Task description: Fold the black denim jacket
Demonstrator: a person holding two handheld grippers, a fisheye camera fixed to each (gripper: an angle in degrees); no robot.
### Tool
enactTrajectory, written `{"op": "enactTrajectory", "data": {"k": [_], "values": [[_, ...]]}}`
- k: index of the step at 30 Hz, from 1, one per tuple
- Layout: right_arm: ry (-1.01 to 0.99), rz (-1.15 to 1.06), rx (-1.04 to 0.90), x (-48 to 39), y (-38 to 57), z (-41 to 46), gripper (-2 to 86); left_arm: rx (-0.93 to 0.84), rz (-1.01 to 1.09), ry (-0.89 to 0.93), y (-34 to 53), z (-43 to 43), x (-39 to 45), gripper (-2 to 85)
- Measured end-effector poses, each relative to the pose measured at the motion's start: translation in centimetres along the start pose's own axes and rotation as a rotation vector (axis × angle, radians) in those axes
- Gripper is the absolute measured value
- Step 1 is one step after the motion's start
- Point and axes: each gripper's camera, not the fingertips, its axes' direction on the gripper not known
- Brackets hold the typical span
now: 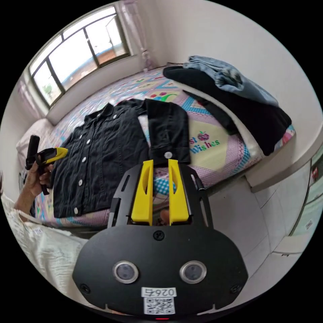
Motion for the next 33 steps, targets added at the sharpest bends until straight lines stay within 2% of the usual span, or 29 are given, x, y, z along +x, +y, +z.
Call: {"op": "enactTrajectory", "data": {"k": [5, 10, 12, 13, 16, 19, 23, 24, 26, 30, 33], "values": [[-0.002, 0.094, 0.004, 5.3, -1.3, 1.6, 5.9, -0.234, 0.124, -0.017, -8.0, 12.8, 2.4, 11.9], [-0.009, 0.086, -0.056, 8.6, -2.6, 4.3, 8.3, -0.473, 0.190, -0.124, -11.2, 24.4, 4.0, 16.0], [-0.049, 0.109, -0.086, 10.5, -2.3, 5.6, 7.4, -0.498, 0.192, -0.165, -11.7, 26.7, 4.1, 12.7], [-0.053, 0.120, -0.074, 10.9, -2.1, 5.5, 6.8, -0.507, 0.174, -0.180, -12.2, 27.5, 4.0, 8.4], [-0.064, 0.111, -0.091, 12.9, -1.8, 5.2, 1.0, -0.576, 0.144, -0.179, -13.2, 29.2, 3.4, 2.3], [-0.185, 0.166, -0.077, 16.9, -3.0, 3.3, -1.0, -0.533, 0.146, -0.013, -15.5, 27.7, 4.2, 0.8], [-0.569, 0.305, 0.111, 24.4, -5.2, -2.6, -1.3, -0.421, 0.197, 0.247, -21.1, 20.9, 6.8, 0.0], [-0.692, 0.305, 0.176, 25.6, -6.1, -4.5, -1.3, -0.407, 0.211, 0.279, -21.8, 19.6, 7.3, -0.1], [-0.809, 0.265, 0.243, 25.6, -7.6, -7.2, -1.3, -0.375, 0.290, 0.373, -24.0, 14.4, 9.9, -0.4], [-0.940, 0.142, 0.343, 20.4, -9.7, -12.2, -1.3, -0.338, 0.414, 0.344, -24.6, 5.6, 13.7, -0.5], [-1.044, 0.085, 0.339, 15.8, -9.5, -12.8, -1.2, -0.320, 0.456, 0.298, -22.7, -1.1, 14.7, -0.5]]}}
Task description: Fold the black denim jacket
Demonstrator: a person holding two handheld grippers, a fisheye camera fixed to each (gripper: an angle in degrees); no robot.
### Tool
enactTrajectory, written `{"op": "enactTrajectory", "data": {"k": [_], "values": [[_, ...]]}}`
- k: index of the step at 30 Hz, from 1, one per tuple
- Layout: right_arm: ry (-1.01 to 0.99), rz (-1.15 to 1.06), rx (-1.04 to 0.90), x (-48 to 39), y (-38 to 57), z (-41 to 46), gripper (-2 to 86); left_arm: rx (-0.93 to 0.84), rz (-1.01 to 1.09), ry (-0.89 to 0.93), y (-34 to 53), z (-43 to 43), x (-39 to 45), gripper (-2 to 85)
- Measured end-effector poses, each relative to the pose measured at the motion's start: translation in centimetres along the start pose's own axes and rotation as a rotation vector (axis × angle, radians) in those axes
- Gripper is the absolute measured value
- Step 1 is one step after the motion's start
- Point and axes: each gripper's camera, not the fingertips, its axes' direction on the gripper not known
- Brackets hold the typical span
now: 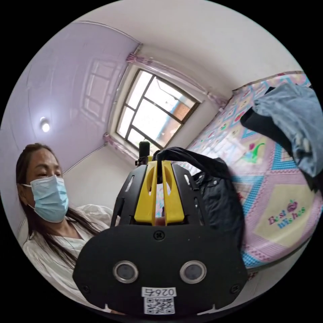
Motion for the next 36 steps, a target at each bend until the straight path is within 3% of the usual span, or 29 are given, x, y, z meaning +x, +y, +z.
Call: {"op": "enactTrajectory", "data": {"k": [4, 7, 14, 19, 23, 29, 32, 34, 36], "values": [[-0.021, 0.057, -0.108, -0.4, 4.6, 6.2, -1.2, -0.002, -0.155, -0.047, 7.9, -4.4, -0.8, -0.5], [0.045, 0.135, -0.234, 1.5, 9.8, 11.7, -1.1, 0.068, -0.357, 0.034, 15.3, -5.7, -5.3, -0.5], [0.227, 0.289, -0.607, 8.7, 21.2, 21.6, 0.3, 0.153, -0.769, 0.156, 29.7, -2.7, -14.5, 3.6], [0.274, 0.287, -0.627, 9.8, 20.8, 21.4, 2.7, 0.224, -0.788, 0.057, 30.6, -4.9, -12.8, 3.0], [0.400, 0.205, -0.543, 11.1, 16.1, 20.6, 3.6, 0.128, -0.823, -0.117, 28.3, -6.4, -11.3, 4.2], [0.507, 0.168, -0.485, 14.7, 10.9, 21.6, 4.8, -0.038, -0.718, -0.146, 22.4, -3.2, -9.6, 11.7], [0.517, 0.165, -0.475, 16.7, 8.9, 23.1, 4.8, -0.109, -0.702, -0.199, 20.3, -2.6, -9.2, 9.0], [0.523, 0.157, -0.478, 17.8, 7.7, 24.5, 4.4, -0.143, -0.688, -0.178, 19.5, -2.7, -9.1, 5.5], [0.516, 0.128, -0.478, 18.8, 5.8, 26.7, 3.8, -0.092, -0.584, 0.025, 18.5, -3.1, -8.4, 3.9]]}}
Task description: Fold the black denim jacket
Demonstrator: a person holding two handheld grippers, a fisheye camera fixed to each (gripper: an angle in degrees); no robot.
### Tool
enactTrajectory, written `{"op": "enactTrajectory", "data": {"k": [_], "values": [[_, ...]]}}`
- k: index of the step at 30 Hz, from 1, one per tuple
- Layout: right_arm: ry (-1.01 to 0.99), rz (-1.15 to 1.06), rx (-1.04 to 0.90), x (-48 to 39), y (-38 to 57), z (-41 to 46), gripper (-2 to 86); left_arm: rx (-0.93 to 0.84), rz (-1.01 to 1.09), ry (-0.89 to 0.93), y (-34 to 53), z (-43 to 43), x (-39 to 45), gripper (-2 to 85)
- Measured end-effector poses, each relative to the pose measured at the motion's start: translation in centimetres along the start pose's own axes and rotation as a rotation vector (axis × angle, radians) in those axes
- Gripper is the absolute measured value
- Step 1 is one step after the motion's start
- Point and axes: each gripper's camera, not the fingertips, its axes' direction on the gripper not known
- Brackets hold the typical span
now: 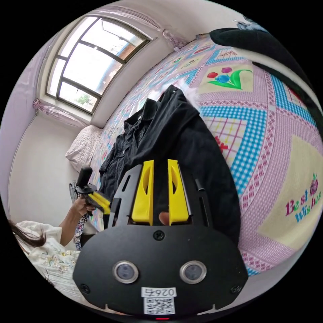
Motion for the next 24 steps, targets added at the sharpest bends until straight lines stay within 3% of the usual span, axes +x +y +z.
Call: {"op": "enactTrajectory", "data": {"k": [2, 7, 13, 19, 24], "values": [[0.039, -0.027, -0.011, -0.6, -1.8, 0.7, 3.6, 0.144, 0.068, 0.260, 0.5, -2.2, 0.3, 3.7], [0.035, -0.124, -0.066, -3.3, -1.2, 0.7, 3.6, 0.245, -0.097, 0.088, 3.2, -5.0, -0.4, 5.7], [0.069, -0.286, -0.188, -8.9, 7.9, 2.6, 5.3, 0.295, -0.075, 0.163, 5.2, -3.6, 1.1, 13.5], [0.073, -0.275, -0.146, -13.2, 11.9, 5.9, 9.6, 0.179, -0.079, 0.110, 2.3, -1.1, 2.5, 6.4], [0.157, -0.318, -0.195, -15.2, 8.5, 9.0, 0.0, 0.180, -0.015, 0.291, 0.0, -0.5, 4.9, 4.0]]}}
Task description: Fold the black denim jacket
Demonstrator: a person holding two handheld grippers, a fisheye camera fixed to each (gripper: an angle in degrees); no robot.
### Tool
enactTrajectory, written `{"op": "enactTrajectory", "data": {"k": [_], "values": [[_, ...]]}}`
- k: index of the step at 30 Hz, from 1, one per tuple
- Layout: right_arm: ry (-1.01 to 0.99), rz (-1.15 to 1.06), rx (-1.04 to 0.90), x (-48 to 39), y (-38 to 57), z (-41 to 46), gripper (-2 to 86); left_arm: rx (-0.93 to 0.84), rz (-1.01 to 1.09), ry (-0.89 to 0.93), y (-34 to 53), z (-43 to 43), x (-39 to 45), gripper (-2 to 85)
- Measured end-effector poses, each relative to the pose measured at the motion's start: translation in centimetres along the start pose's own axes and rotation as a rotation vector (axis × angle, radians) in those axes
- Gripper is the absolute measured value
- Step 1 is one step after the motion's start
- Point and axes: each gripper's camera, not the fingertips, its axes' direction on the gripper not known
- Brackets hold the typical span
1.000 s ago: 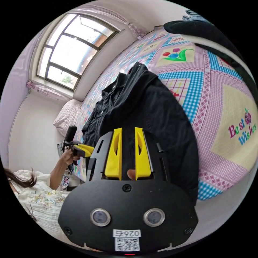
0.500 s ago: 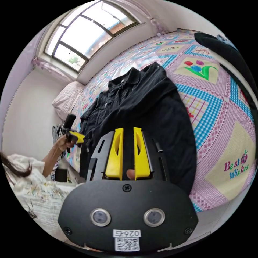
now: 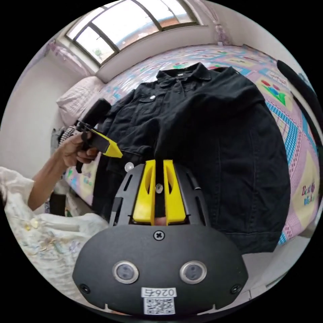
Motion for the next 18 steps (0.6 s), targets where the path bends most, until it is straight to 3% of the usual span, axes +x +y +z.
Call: {"op": "enactTrajectory", "data": {"k": [2, 3, 5, 8, 9, 11, 18], "values": [[-0.121, 0.010, 0.091, -0.3, -0.4, -5.1, -0.8, 0.082, 0.158, 0.227, 0.4, -0.3, 4.0, 3.8], [-0.167, -0.001, 0.197, -0.6, 0.3, -9.5, -0.9, 0.081, 0.169, 0.240, 0.6, -0.4, 4.6, 3.7], [-0.158, 0.005, 0.217, -0.9, 1.1, -12.7, -0.7, -0.022, 0.058, -0.018, 0.9, 0.3, 4.6, 4.0], [-0.072, 0.018, -0.110, -0.1, 1.9, -6.9, 1.5, -0.078, -0.176, -0.236, 1.5, 0.6, 1.0, 4.9], [-0.145, 0.037, -0.204, 0.6, 3.0, -4.7, 2.7, -0.075, -0.194, -0.253, 1.8, 0.5, 0.6, 5.1], [-0.235, 0.092, -0.184, 1.5, 4.9, -4.2, 3.2, 0.000, -0.234, -0.248, 3.4, 0.0, 0.1, 4.7], [-0.021, 0.091, 0.003, 3.8, 4.6, -7.8, 2.3, 0.212, -0.214, -0.222, 6.9, 0.7, 2.5, -0.4]]}}
